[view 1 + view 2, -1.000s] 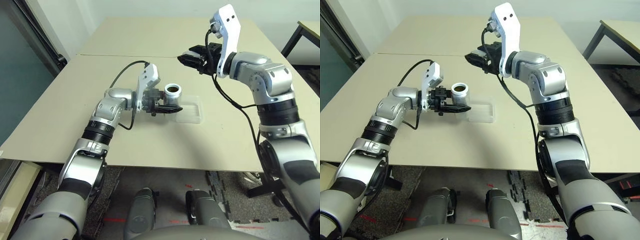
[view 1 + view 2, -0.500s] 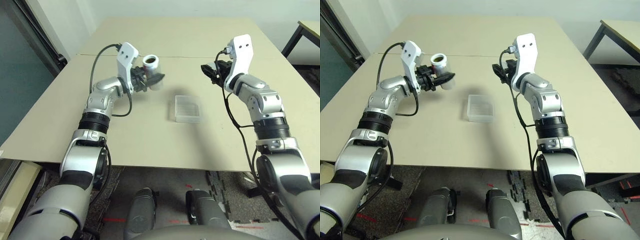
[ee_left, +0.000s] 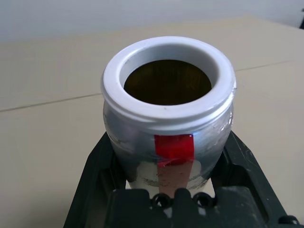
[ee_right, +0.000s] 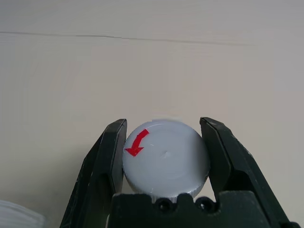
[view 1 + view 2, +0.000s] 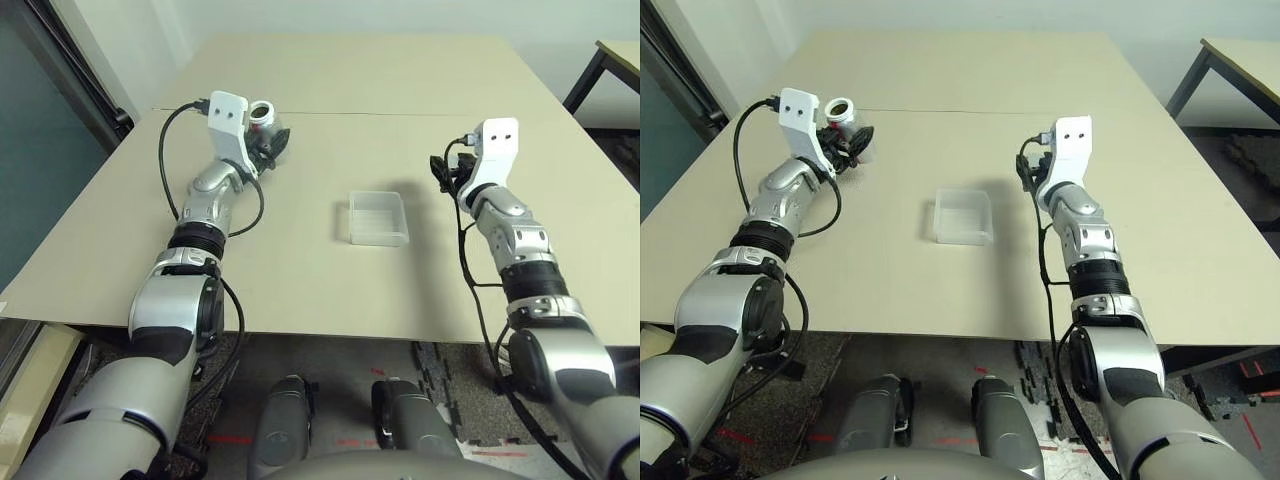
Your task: Pour the medicine from the bottle into the box.
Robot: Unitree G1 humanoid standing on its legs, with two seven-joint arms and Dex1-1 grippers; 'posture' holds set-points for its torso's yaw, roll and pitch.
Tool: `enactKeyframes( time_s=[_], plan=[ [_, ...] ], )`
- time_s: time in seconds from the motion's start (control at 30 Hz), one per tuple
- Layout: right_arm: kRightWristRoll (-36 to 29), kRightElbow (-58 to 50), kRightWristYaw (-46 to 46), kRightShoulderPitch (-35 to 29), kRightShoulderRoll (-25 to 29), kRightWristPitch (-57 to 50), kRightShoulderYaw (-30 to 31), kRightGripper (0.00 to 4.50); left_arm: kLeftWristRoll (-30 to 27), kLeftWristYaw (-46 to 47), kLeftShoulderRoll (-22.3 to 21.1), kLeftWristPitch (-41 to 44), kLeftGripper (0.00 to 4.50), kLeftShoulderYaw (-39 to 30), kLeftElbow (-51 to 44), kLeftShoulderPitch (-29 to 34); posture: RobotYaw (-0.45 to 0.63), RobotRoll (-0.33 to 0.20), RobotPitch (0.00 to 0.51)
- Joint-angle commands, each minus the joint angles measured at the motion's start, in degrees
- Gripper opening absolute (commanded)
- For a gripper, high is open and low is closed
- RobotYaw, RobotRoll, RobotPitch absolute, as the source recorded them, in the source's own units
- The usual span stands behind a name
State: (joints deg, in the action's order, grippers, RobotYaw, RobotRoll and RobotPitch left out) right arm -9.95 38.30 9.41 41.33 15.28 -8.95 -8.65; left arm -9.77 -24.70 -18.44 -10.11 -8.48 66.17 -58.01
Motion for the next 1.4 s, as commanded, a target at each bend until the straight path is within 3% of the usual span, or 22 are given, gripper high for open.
enactKeyframes(
  time_s=[0.03, 0.43, 1.07, 1.27, 1.4],
  plan=[
    [0.8, 3.0, -0.4, -0.6, 0.0, 3.2, -0.9, 2.59, 1.1, 0.7, 0.2, -1.6, 2.51, -0.4, 1.5, -0.4, 0.06, 0.000, 0.084],
    [1.5, 9.5, 0.3, 0.2, 0.2, 6.9, -0.9, 2.59, 1.5, 0.8, 0.5, -2.3, 2.51, -0.6, 1.3, 1.7, 0.07, 0.000, 0.082],
    [2.1, 6.5, 1.3, -1.7, 0.0, -0.5, 0.4, 2.59, 1.5, 0.3, 0.6, -2.1, 2.51, -0.9, 1.0, 2.2, 0.07, 0.000, 0.089],
    [2.2, 5.2, 1.9, -1.5, 0.3, -1.9, 0.6, 4.50, 1.4, 0.1, 0.6, -1.8, 2.51, -1.0, 1.0, 2.4, 0.07, 0.000, 0.089],
    [1.9, 2.3, 3.4, -1.8, 1.0, -4.4, 0.9, 4.50, 1.5, 0.0, 0.5, -0.8, 2.51, -0.8, 1.4, 2.7, 0.07, 0.000, 0.090]
  ],
)
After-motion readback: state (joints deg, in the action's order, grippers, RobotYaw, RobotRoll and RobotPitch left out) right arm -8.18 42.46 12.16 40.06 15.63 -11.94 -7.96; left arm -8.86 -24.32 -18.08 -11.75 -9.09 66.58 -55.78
